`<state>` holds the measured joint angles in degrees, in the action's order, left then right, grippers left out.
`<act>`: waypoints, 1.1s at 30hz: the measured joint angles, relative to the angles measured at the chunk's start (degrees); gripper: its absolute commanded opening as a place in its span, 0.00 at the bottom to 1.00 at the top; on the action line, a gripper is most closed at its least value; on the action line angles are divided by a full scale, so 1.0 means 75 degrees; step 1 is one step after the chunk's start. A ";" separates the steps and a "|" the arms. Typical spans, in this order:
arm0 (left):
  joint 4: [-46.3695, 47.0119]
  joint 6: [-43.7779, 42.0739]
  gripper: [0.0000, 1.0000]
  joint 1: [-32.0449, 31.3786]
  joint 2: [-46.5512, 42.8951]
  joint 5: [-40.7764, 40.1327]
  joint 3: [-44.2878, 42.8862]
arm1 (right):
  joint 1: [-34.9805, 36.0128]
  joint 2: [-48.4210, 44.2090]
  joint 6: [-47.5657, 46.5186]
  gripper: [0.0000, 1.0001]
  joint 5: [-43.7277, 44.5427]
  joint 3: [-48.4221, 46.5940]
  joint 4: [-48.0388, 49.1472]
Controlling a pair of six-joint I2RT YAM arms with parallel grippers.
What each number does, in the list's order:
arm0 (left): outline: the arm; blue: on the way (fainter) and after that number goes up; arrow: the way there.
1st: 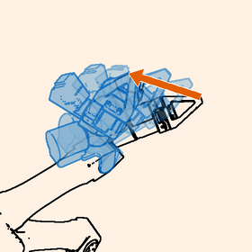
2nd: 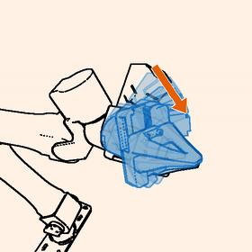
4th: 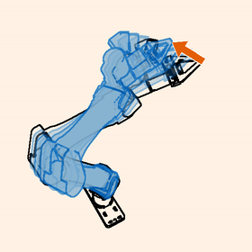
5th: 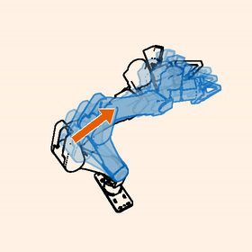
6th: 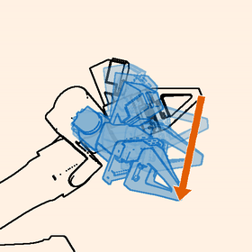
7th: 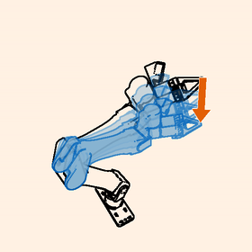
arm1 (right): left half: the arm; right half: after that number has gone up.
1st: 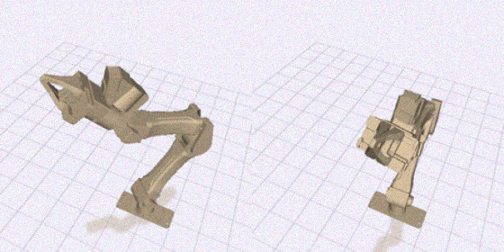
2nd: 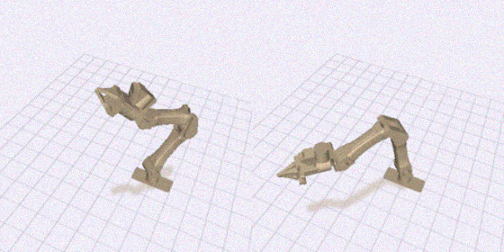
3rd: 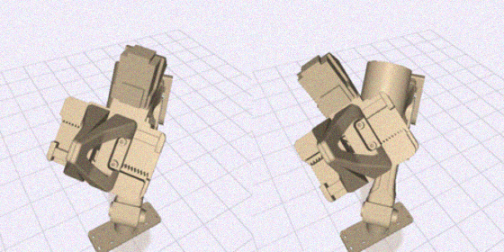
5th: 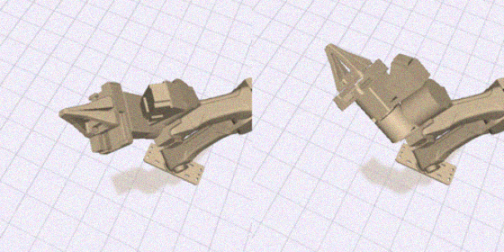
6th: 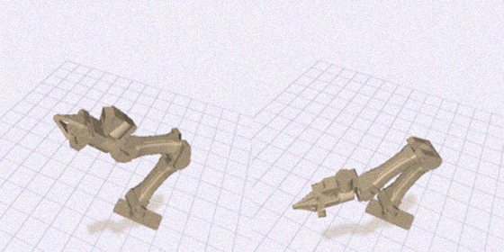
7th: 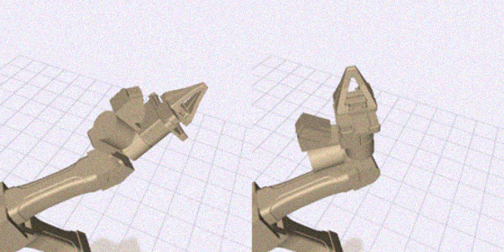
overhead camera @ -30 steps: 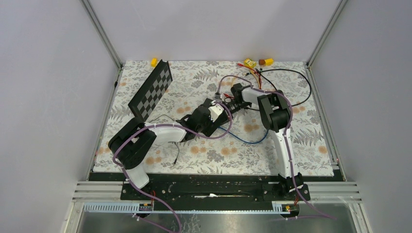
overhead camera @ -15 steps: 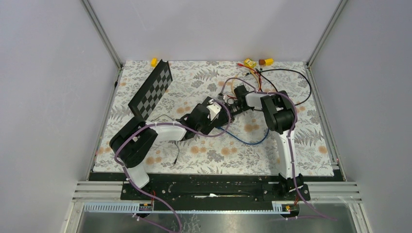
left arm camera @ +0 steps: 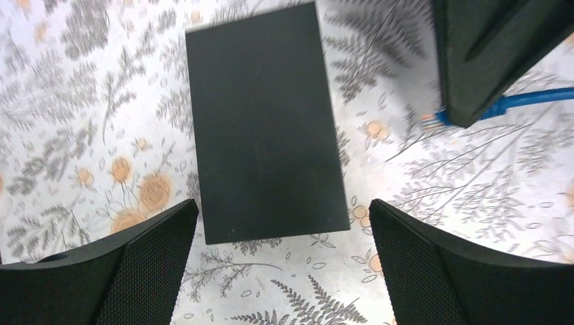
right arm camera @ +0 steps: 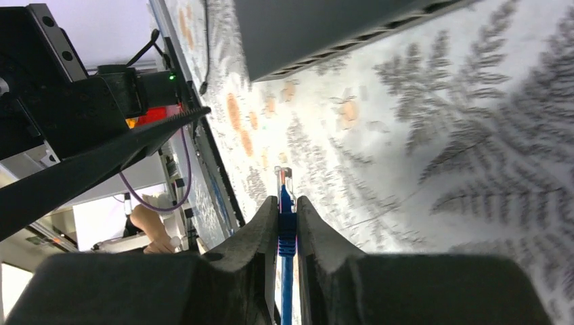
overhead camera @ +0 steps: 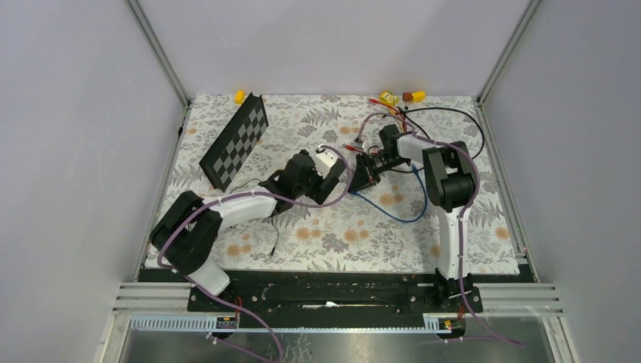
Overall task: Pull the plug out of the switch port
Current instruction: Pull the connector from the switch port.
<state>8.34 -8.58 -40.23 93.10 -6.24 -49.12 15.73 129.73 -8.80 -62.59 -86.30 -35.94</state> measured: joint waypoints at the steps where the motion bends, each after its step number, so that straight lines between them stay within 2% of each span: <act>1: -0.0012 -0.0052 0.99 0.0000 -0.0175 0.0122 0.0003 | -0.0012 -0.0169 -0.0006 0.00 0.0000 0.0009 -0.0050; 10: -0.0187 -0.0638 0.99 0.0009 -0.1236 0.0886 0.0003 | 0.0003 -0.1877 -0.0160 0.00 -0.0463 0.0962 -0.0289; 16: -0.0341 -0.0868 0.99 0.0041 -0.1652 0.1102 -0.0006 | 0.0003 -0.2430 -0.0434 0.00 -0.0836 0.1547 -0.0565; 27: -0.0367 -0.1032 0.99 0.0487 -0.2008 0.1221 -0.0006 | 0.0003 -0.3340 -0.1920 0.00 -0.1011 0.1492 -0.2151; 33: -0.0367 -0.1029 0.99 0.0778 -0.2020 0.1271 -0.0006 | 0.0009 -0.3392 -0.2675 0.00 -0.0726 0.0420 -0.3401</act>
<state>5.58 -16.29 -34.39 77.95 3.29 -49.17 15.79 104.29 -28.86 -68.03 -83.15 -61.45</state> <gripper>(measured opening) 0.987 0.190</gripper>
